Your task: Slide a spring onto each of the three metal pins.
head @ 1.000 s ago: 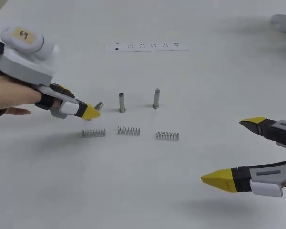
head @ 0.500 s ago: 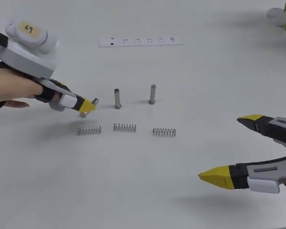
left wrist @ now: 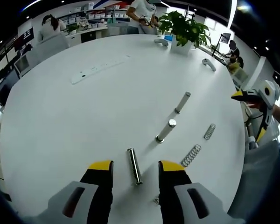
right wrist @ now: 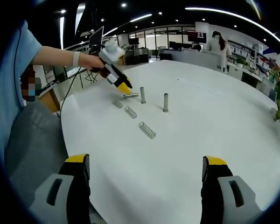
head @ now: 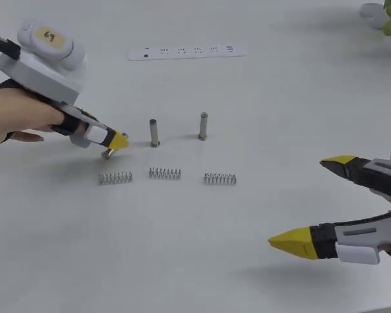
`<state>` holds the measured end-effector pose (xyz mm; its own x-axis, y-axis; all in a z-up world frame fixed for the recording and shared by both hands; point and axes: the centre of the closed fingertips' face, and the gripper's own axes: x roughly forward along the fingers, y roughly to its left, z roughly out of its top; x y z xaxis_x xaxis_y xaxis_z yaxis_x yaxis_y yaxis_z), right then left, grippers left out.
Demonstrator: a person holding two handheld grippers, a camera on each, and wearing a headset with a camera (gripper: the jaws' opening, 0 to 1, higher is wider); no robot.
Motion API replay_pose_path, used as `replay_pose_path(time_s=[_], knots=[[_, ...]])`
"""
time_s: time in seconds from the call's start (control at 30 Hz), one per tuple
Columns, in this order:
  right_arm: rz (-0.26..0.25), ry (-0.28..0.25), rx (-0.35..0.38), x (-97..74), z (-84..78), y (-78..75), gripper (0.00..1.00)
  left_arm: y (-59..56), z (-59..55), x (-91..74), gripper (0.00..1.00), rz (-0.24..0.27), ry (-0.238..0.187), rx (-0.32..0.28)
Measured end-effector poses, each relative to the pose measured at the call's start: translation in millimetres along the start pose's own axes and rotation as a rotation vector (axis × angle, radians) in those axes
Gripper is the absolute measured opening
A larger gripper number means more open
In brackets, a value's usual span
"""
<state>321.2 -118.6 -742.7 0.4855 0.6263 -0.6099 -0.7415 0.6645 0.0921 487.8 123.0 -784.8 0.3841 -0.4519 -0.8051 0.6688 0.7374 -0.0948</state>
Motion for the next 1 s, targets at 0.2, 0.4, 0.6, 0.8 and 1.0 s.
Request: replay_pose_path(time_s=[0.2,0.4,0.6,0.8,1.0], knots=[[-0.002,0.003,0.002,-1.2,-1.9,-1.7,0.99,2.4,0.8,6.5,0.25,0.006,0.019,0.001],[-0.008,0.007,0.01,-3.7,-4.1,-3.5,0.99,0.4,-0.4,10.5,0.21,0.001,0.034,0.0],[-0.012,0.008,0.017,-4.6,-6.5,-3.8,0.99,-0.4,1.4,13.7,0.16,0.006,0.037,-0.009],[-0.016,0.011,0.024,-5.8,-9.4,-3.2,0.99,0.6,0.6,17.3,0.11,0.014,0.051,-0.031],[-0.024,0.015,0.032,-7.9,-13.3,-4.5,0.99,0.4,-0.6,21.3,0.08,0.015,0.065,-0.054]])
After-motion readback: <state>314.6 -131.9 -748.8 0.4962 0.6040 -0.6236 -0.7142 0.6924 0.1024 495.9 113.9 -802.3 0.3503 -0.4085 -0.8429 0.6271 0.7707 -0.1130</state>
